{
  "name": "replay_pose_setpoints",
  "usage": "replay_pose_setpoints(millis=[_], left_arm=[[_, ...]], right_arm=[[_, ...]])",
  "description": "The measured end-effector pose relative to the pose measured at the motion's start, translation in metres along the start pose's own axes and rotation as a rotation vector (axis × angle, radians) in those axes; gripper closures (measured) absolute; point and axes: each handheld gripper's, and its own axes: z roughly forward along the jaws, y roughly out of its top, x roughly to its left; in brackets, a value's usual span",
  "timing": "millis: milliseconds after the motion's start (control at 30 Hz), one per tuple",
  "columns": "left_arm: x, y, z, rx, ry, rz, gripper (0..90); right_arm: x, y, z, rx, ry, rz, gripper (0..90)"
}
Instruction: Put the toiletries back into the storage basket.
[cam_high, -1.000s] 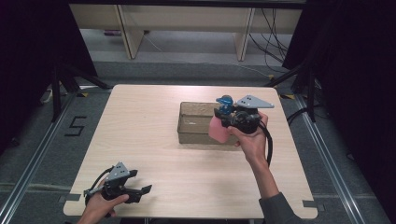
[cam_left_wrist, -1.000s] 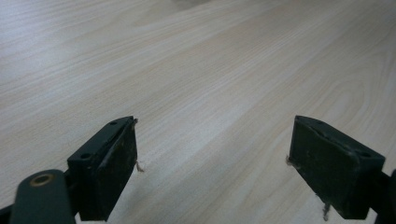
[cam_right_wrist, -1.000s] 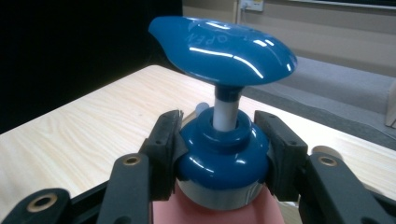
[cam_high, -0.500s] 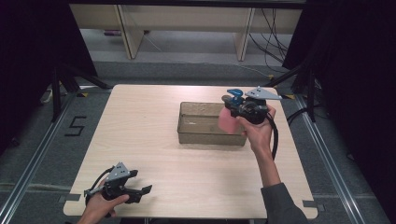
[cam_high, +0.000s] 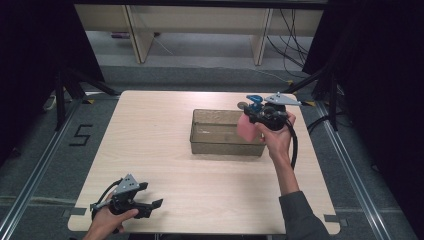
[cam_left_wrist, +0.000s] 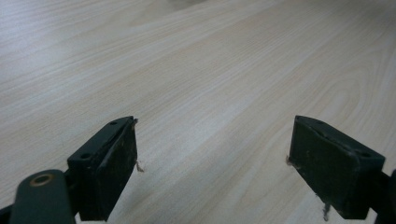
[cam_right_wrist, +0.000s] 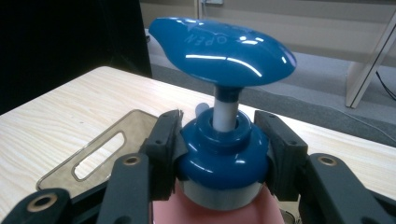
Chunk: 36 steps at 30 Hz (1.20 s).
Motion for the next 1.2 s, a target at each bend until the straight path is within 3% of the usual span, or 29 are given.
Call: replay_pose_setpoints(millis=[67, 100, 200, 233, 300, 400, 433, 533, 567, 600, 667, 900, 933, 967, 1000, 1067, 1200], left_arm=[[0.0, 0.001, 0.0, 0.007, -0.002, 0.0, 14.7], [0.0, 0.0, 0.0, 0.001, -0.001, -0.001, 14.7], [0.0, 0.001, 0.0, 0.008, -0.002, 0.0, 14.7], [0.0, 0.001, -0.001, 0.008, -0.002, 0.001, 14.7], [-0.001, 0.001, 0.0, -0.005, 0.001, -0.005, 14.7], [-0.001, 0.001, 0.0, -0.003, 0.0, -0.004, 14.7], [-0.001, 0.001, 0.0, 0.0, 0.0, -0.003, 14.7], [-0.001, 0.001, 0.0, 0.007, -0.004, 0.002, 14.7], [-0.001, 0.001, 0.0, 0.007, -0.004, 0.001, 14.7], [-0.001, 0.001, -0.001, 0.009, 0.003, -0.004, 14.7], [-0.001, 0.001, -0.001, 0.003, 0.002, -0.003, 14.7], [-0.001, 0.002, -0.002, 0.02, 0.002, 0.002, 14.7], [-0.001, 0.002, -0.002, 0.017, 0.002, -0.001, 14.7], [-0.001, 0.002, -0.002, 0.015, 0.004, 0.001, 14.7], [-0.001, 0.002, -0.002, 0.014, 0.003, 0.0, 14.7], [-0.001, 0.002, -0.002, 0.015, -0.001, -0.001, 14.7], [-0.001, 0.002, -0.002, 0.015, -0.001, -0.001, 14.7]], right_arm=[[-0.001, -0.001, 0.003, 0.005, -0.002, -0.003, 53.2], [-0.004, -0.002, 0.004, 0.002, -0.008, -0.029, 53.2], [-0.004, -0.006, 0.007, 0.023, -0.003, 0.003, 53.2], [-0.006, -0.007, 0.009, 0.02, 0.0, -0.017, 53.2], [-0.006, -0.01, 0.01, 0.034, -0.002, 0.005, 53.2], [-0.009, -0.013, 0.013, 0.04, -0.014, -0.013, 53.2], [-0.008, -0.014, 0.013, 0.054, -0.019, 0.016, 53.2], [-0.012, -0.017, 0.016, 0.055, -0.014, -0.012, 53.2], [-0.011, -0.019, 0.017, 0.057, -0.01, 0.014, 53.2], [-0.013, -0.019, 0.017, 0.051, -0.015, -0.01, 53.2], [-0.011, -0.021, 0.018, 0.064, -0.009, 0.032, 53.2], [-0.013, -0.026, 0.023, 0.076, -0.017, -0.005, 53.2], [-0.011, -0.028, 0.023, 0.082, -0.021, 0.025, 53.2], [-0.011, -0.028, 0.023, 0.082, -0.021, 0.025, 53.2], [-0.014, -0.029, 0.025, 0.073, -0.021, -0.007, 53.2], [-0.012, -0.03, 0.024, 0.095, -0.02, 0.033, 53.2], [-0.014, -0.032, 0.026, 0.095, -0.02, -0.006, 53.2]])
